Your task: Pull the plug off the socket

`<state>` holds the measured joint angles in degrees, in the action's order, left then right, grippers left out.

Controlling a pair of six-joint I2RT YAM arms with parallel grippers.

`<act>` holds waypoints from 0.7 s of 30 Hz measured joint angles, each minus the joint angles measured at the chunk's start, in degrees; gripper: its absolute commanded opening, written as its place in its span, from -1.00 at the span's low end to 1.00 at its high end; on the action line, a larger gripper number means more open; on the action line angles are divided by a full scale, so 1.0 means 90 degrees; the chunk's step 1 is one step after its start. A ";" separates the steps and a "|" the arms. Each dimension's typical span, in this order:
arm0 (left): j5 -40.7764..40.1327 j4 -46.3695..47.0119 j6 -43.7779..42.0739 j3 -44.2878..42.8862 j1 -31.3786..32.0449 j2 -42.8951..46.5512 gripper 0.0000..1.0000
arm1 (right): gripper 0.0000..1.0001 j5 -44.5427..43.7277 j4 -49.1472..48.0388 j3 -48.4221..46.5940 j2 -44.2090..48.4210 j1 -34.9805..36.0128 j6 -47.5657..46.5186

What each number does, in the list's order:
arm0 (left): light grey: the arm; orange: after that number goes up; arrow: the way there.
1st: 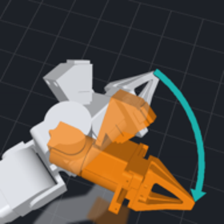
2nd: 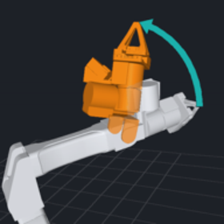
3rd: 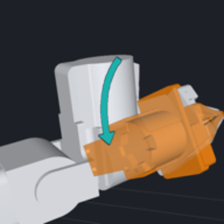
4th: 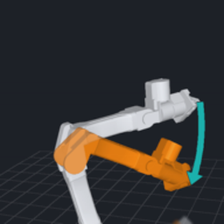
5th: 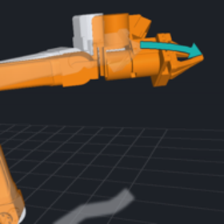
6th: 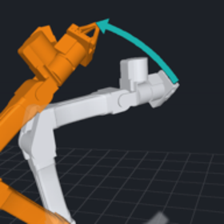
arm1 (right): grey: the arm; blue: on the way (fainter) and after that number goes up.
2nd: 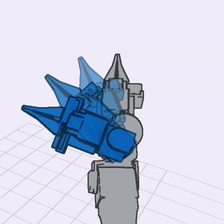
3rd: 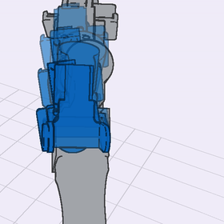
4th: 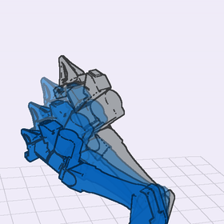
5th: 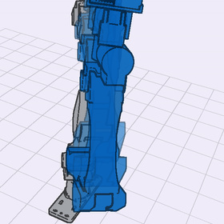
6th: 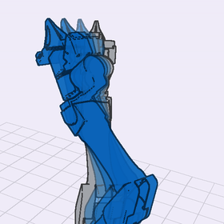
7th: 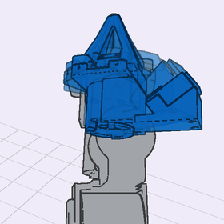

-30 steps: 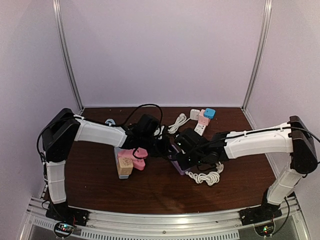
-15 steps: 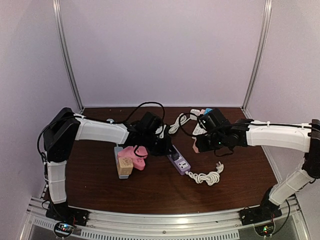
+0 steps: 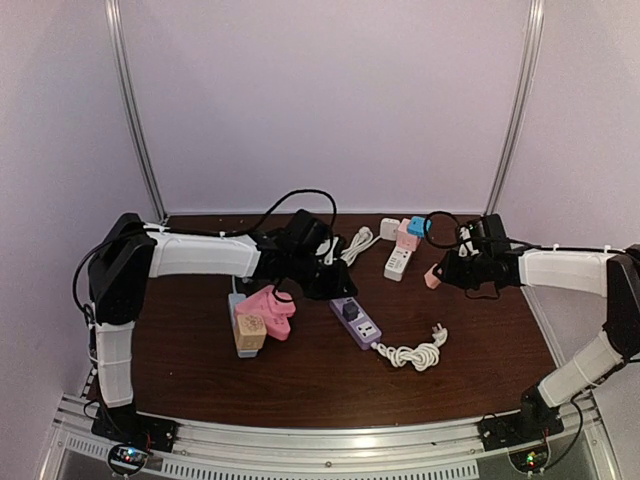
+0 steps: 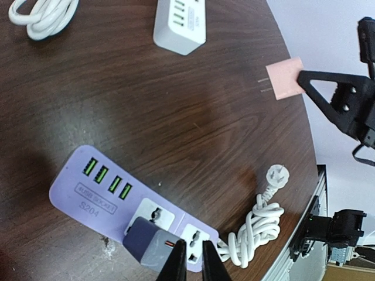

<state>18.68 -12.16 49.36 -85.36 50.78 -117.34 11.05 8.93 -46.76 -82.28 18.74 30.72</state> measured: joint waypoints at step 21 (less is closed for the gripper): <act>0.0044 -0.0175 -0.0245 -0.0277 0.0032 0.0325 -0.67 | -0.49 0.2093 -0.1751 0.0330 -0.1474 -0.1654 0.0301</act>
<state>19.07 -13.74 47.16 -87.85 51.07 -114.41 29.89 -6.83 -43.79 -95.55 3.86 33.43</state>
